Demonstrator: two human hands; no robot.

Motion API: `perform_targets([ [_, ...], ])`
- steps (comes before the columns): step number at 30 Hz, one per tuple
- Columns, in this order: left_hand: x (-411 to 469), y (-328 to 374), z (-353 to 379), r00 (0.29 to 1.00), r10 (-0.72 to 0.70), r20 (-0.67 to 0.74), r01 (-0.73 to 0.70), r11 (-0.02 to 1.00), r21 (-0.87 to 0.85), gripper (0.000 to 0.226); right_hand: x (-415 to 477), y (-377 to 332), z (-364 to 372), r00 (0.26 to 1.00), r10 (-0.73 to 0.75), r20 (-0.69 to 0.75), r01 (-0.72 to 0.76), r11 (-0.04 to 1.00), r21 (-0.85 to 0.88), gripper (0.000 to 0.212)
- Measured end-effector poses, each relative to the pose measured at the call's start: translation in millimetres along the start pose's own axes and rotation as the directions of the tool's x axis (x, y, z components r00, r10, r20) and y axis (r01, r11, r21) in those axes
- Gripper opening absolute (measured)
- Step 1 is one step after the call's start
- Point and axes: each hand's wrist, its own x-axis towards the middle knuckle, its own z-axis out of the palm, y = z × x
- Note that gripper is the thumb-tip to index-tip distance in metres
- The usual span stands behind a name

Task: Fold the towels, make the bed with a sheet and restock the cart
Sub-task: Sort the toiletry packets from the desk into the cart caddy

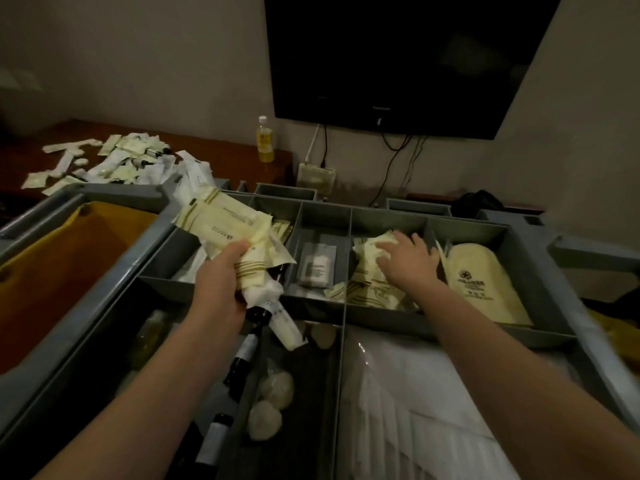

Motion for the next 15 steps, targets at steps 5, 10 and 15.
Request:
perform_targets([
  [5,-11,-8,8,1.000,-0.016,0.003,0.016,1.000,0.025,0.022,-5,3,10,0.993,-0.052,0.103,0.054,0.998,-0.024,0.038],
  [10,-13,-5,9,0.998,-0.040,0.049,0.040,0.999,0.006,0.021,-36,-12,-9,0.965,-0.027,-0.261,0.122,0.928,0.353,0.034],
  [15,-15,5,5,0.988,-0.102,0.117,0.106,0.994,-0.028,0.013,-88,-55,-29,0.971,-0.107,-0.216,0.227,0.709,0.668,0.020],
])
